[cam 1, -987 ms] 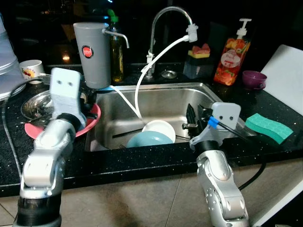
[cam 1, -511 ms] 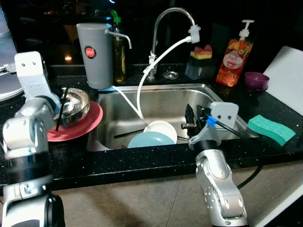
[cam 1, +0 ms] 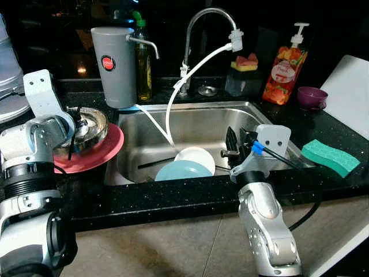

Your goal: Kitchen organization

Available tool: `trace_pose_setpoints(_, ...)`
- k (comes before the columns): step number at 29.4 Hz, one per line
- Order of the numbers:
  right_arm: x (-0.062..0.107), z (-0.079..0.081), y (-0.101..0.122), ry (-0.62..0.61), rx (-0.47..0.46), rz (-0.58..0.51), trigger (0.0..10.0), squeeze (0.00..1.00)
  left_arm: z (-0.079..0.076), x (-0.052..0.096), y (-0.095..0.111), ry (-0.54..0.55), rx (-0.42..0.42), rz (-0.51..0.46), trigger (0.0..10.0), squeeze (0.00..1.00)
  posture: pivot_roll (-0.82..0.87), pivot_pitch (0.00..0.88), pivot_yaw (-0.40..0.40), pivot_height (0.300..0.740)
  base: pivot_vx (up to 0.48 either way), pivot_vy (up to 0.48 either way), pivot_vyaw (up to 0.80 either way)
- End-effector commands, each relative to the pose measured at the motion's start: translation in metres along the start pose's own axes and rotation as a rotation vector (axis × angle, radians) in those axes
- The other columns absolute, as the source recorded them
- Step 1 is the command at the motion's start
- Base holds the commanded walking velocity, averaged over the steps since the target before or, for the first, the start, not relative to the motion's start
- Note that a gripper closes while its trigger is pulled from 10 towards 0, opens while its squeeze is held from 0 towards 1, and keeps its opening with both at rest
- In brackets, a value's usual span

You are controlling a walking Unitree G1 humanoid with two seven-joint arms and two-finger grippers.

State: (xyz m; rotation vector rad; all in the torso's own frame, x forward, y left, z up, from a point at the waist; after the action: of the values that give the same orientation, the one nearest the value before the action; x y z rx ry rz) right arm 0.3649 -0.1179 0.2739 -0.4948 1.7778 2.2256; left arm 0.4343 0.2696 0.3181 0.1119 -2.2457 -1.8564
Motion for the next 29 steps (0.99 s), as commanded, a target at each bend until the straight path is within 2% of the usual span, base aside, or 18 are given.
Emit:
trace_pose_setpoints(1, 0.001, -0.003, 0.0, -0.013, 0.008, -0.008, 10.0, 0.0, 0.0, 0.001, 0.012, -0.008, -0.002, -0.024, 10.0, 0.0, 0.09, 0.114, -0.012, 0.74, 0.0, 0.0, 0.0)
trace_pose_setpoints(6, 0.001, -0.003, 0.0, -0.014, 0.008, -0.008, 10.0, 0.0, -0.006, 0.0, 0.014, -0.034, 0.022, -0.009, 10.0, 0.0, 0.09, 0.114, -0.012, 0.74, 0.0, 0.0, 0.0)
trace_pose_setpoints(23, 0.001, -0.003, 0.0, -0.011, 0.009, -0.008, 10.0, 0.0, -0.004, -0.006, -0.011, -0.027, 0.075, 0.088, 10.0, 0.0, 0.09, 0.11, -0.014, 0.74, 0.0, 0.0, 0.0)
trace_pose_setpoints(24, 0.001, -0.002, 0.0, -0.01, 0.009, -0.008, 10.0, 0.0, -0.004, -0.006, -0.013, -0.028, 0.081, 0.096, 9.2, 0.0, 0.09, 0.11, -0.014, 0.74, 0.0, 0.0, 0.0)
trace_pose_setpoints(25, 0.001, -0.002, 0.0, -0.01, 0.009, -0.008, 10.0, 0.0, -0.004, -0.006, -0.013, -0.028, 0.081, 0.096, 9.2, 0.0, 0.09, 0.11, -0.014, 0.74, 0.0, 0.0, 0.0)
trace_pose_setpoints(26, 0.001, -0.002, 0.0, -0.01, 0.009, -0.008, 10.0, 0.0, -0.004, -0.007, -0.014, -0.029, 0.086, 0.102, 7.1, 0.0, 0.09, 0.11, -0.014, 0.74, 0.0, 0.0, 0.0)
trace_pose_setpoints(27, 0.001, -0.002, 0.0, -0.009, 0.009, -0.008, 10.0, 0.0, -0.004, -0.007, -0.015, -0.03, 0.09, 0.106, 7.1, 0.0, 0.09, 0.11, -0.014, 0.74, 0.0, 0.0, 0.0)
trace_pose_setpoints(28, 0.001, -0.002, 0.0, -0.008, 0.01, -0.008, 10.0, 0.0, -0.004, -0.007, -0.017, -0.031, 0.096, 0.112, 3.5, 0.0, 0.09, 0.11, -0.014, 0.74, 0.0, 0.0, 0.0)
trace_pose_setpoints(29, 0.001, -0.002, 0.0, -0.008, 0.01, -0.008, 10.0, 0.0, -0.004, -0.007, -0.017, -0.031, 0.096, 0.112, 3.5, 0.0, 0.09, 0.11, -0.014, 0.74, 0.0, 0.0, 0.0)
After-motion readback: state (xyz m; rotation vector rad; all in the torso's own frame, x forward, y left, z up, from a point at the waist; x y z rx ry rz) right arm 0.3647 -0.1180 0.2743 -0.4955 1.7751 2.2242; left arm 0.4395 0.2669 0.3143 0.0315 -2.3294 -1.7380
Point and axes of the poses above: a point about 5 cm out from each wrist's last joint towards the gripper, its own x axis pointing back from the gripper into the wrist, its own y axis along the axis of the wrist's last joint, z = x × y, the point moved 6 cm from there along -x, pointing out of the wrist towards the gripper, and after that the axes turned 6 degrees about -x, right-handed, at the moved point
